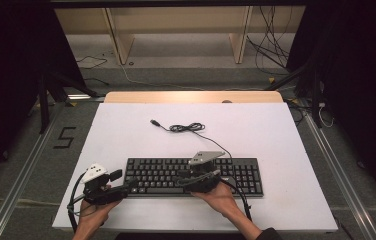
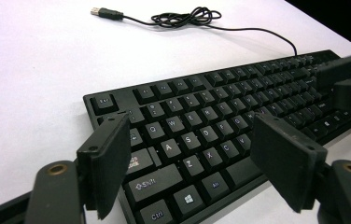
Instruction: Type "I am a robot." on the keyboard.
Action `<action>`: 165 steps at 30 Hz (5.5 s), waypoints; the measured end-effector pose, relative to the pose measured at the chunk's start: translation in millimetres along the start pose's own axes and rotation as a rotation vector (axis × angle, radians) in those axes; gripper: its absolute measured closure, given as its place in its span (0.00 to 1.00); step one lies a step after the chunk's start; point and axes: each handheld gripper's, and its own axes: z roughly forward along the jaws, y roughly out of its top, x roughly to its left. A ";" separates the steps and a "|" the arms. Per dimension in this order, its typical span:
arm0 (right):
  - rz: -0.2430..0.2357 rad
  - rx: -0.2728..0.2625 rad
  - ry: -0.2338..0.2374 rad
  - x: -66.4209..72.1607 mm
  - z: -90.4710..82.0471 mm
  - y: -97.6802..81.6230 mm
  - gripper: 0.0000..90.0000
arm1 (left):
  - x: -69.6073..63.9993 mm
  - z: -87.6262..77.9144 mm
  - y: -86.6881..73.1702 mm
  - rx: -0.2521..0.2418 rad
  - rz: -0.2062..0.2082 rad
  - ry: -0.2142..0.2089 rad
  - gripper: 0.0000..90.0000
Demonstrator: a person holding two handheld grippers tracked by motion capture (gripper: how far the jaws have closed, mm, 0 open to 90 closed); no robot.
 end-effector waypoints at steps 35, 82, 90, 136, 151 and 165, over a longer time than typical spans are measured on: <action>-0.068 0.125 -0.036 9.3 27.5 -21.2 1.00 | -1.2 -2.1 -1.0 -0.007 0.002 -0.021 0.31; 0.006 -0.069 -0.070 -2.1 -23.4 -17.6 0.44 | 2.4 15.6 7.6 0.091 0.007 -0.021 0.70; 0.015 -0.081 -0.090 -4.7 -30.6 -20.0 0.40 | 5.7 23.6 11.2 0.136 0.037 -0.019 0.83; 0.010 -0.103 -0.110 -0.5 -37.5 -21.8 0.36 | 10.3 49.9 8.6 0.256 0.053 0.008 0.99; 0.010 -0.091 -0.106 -0.8 -30.2 -22.0 0.39 | 7.0 41.3 11.4 0.198 0.054 -0.012 0.84; 0.021 -0.075 -0.084 -2.4 -19.0 -18.7 0.65 | -2.2 21.9 12.3 0.090 0.028 -0.090 0.50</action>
